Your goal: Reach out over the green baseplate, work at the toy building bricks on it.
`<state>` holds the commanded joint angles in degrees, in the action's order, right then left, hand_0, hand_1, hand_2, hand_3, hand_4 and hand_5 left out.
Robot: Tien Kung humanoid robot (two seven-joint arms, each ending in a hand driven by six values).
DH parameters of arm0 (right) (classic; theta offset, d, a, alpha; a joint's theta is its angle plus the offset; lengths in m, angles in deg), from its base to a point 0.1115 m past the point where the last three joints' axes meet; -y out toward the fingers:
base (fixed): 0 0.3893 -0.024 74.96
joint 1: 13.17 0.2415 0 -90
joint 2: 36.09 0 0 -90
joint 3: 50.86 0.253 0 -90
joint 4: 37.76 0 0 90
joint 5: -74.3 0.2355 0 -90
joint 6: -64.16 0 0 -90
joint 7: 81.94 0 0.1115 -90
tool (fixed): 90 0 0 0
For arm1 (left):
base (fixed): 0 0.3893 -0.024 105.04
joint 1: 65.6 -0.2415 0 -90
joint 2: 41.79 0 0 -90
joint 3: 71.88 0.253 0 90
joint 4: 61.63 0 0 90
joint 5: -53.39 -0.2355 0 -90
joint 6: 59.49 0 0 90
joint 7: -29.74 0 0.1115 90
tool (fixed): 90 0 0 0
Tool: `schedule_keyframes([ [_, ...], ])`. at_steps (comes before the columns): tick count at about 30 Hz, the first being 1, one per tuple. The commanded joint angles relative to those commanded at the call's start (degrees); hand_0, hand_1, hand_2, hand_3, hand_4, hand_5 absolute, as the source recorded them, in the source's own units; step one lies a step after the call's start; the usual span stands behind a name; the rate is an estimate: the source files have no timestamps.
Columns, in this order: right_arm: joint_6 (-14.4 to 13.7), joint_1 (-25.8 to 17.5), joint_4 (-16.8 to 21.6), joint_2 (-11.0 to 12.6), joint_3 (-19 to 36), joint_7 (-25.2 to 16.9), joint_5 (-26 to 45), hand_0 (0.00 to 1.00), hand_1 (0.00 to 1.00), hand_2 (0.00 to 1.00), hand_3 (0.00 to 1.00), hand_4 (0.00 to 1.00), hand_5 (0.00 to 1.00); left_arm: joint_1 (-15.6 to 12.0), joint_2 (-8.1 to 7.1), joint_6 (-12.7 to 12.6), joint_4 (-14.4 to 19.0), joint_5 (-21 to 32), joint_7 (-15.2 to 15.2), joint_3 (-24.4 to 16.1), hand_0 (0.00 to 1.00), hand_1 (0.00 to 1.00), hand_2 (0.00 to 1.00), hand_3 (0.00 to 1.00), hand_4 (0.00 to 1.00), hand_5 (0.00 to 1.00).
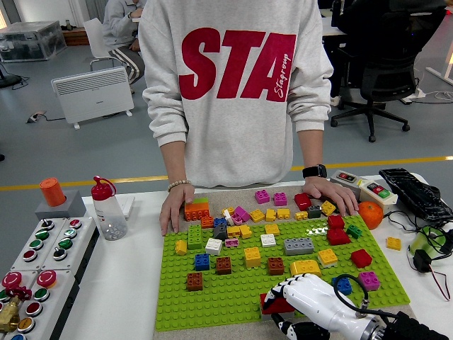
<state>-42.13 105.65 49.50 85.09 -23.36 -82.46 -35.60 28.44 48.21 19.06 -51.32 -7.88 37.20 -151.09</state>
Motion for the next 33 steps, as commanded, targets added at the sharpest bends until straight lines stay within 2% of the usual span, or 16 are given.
schedule_keyframes([
  [9,0.6,0.2,-0.8,-0.4,-0.4,0.5,-0.1,0.625,0.655,0.634,0.593,0.474,0.208,0.1,0.00,0.0,0.0,0.1,0.0,0.1,0.656,0.688,0.716,0.572,0.312,0.998],
  [33,0.8,0.4,0.5,0.0,-1.5,0.4,-0.5,0.555,0.626,0.621,0.585,0.474,0.199,0.2,0.00,0.0,0.0,0.0,0.1,0.2,0.656,0.688,0.716,0.572,0.312,0.998],
])
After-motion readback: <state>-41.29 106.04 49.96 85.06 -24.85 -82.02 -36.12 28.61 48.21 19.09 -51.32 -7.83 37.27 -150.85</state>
